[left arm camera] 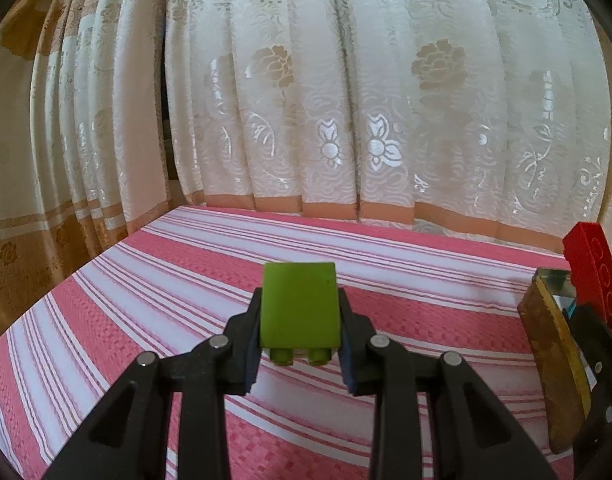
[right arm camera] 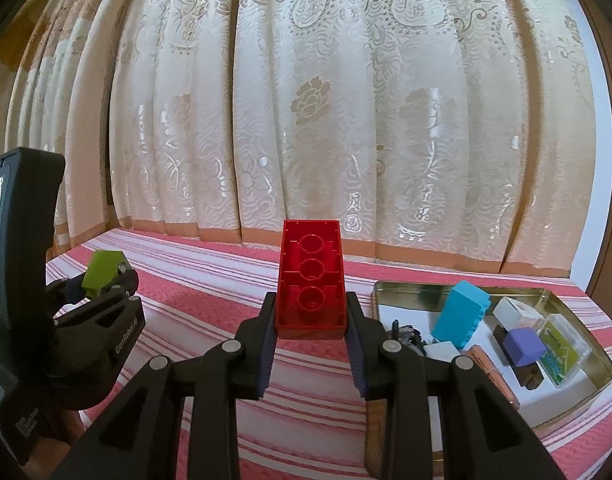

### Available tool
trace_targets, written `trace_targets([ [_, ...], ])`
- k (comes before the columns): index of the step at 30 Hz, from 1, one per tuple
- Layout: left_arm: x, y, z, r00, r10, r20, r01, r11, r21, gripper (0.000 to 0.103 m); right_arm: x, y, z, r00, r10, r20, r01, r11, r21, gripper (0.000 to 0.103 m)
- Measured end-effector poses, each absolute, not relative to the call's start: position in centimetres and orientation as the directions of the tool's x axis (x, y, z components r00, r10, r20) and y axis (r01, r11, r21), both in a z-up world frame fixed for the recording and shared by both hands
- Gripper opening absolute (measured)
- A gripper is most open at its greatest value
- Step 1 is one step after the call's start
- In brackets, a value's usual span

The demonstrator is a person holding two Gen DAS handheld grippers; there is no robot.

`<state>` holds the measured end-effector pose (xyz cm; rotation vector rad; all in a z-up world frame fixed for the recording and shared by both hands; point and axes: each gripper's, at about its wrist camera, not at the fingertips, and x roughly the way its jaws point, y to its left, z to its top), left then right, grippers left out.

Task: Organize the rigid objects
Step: 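Lift and carry the green block and red brick over the tin tray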

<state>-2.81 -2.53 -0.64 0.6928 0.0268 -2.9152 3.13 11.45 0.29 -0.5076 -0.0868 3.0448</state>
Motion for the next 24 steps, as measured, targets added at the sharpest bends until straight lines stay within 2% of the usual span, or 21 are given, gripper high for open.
trace_targets([
  [24, -1.2, 1.2, -0.4, -0.888, -0.108, -0.447, 0.108, -0.994, 0.026, 0.030, 4.9, 14.9, 0.9, -0.946, 0.074, -0.315, -0.064, -0.997, -0.042, 0.034],
])
